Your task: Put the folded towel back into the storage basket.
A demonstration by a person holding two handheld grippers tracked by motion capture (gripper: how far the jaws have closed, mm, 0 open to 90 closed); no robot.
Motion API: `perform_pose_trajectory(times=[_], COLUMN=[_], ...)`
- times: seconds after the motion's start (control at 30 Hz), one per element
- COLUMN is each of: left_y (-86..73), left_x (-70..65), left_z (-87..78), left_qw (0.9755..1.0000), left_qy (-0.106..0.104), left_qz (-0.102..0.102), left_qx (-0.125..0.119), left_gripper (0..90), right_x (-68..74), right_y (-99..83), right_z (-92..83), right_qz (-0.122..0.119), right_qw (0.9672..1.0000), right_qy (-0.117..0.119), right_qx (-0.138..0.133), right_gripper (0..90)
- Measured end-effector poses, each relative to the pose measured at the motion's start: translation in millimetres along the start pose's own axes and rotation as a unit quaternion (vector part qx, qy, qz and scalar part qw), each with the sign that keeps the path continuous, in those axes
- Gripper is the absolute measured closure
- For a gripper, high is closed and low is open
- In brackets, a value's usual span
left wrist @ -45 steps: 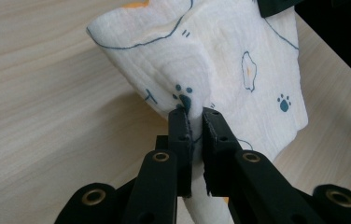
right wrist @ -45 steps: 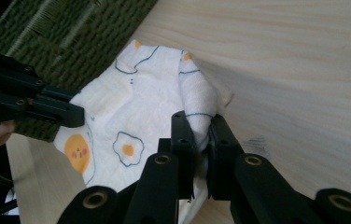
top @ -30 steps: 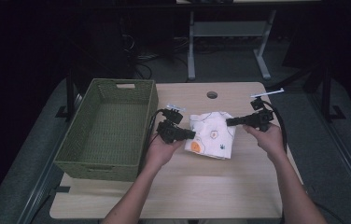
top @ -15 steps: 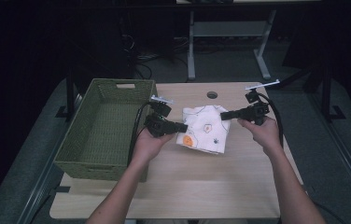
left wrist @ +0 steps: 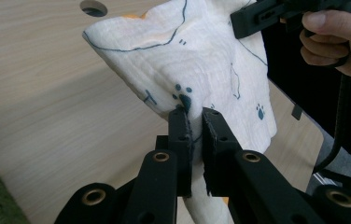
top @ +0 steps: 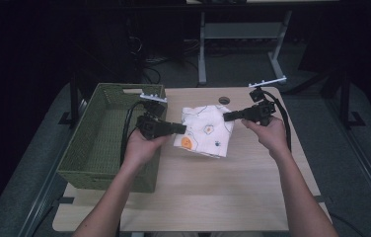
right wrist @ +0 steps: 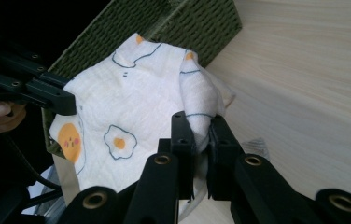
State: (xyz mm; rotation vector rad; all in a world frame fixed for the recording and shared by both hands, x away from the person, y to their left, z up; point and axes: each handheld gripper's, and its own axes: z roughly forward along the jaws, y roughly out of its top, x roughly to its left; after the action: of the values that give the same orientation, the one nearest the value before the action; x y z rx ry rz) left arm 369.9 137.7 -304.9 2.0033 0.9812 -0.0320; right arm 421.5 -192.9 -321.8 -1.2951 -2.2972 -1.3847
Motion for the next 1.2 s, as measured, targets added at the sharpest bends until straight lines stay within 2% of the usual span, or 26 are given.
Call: perform_pose_trajectory(times=[0.87,1.2], left_y=[10.8,8.3], left_x=[16.6,29.1], left_z=[-53.5,-70.1], left_qw=[0.9999,0.9998], left_qy=[0.009,0.012], left_qz=[0.01,0.003], left_qx=[-0.008,-0.013], left_gripper=[83.7,83.7], right_x=[40.8,55.2], right_y=[38.4,51.8], right_z=[19.1,32.5], right_qz=[-0.025,-0.034], right_qw=[0.9996,0.9993], right_qy=[0.002,0.003], right_qx=[0.015,0.017], right_gripper=[83.1,83.1])
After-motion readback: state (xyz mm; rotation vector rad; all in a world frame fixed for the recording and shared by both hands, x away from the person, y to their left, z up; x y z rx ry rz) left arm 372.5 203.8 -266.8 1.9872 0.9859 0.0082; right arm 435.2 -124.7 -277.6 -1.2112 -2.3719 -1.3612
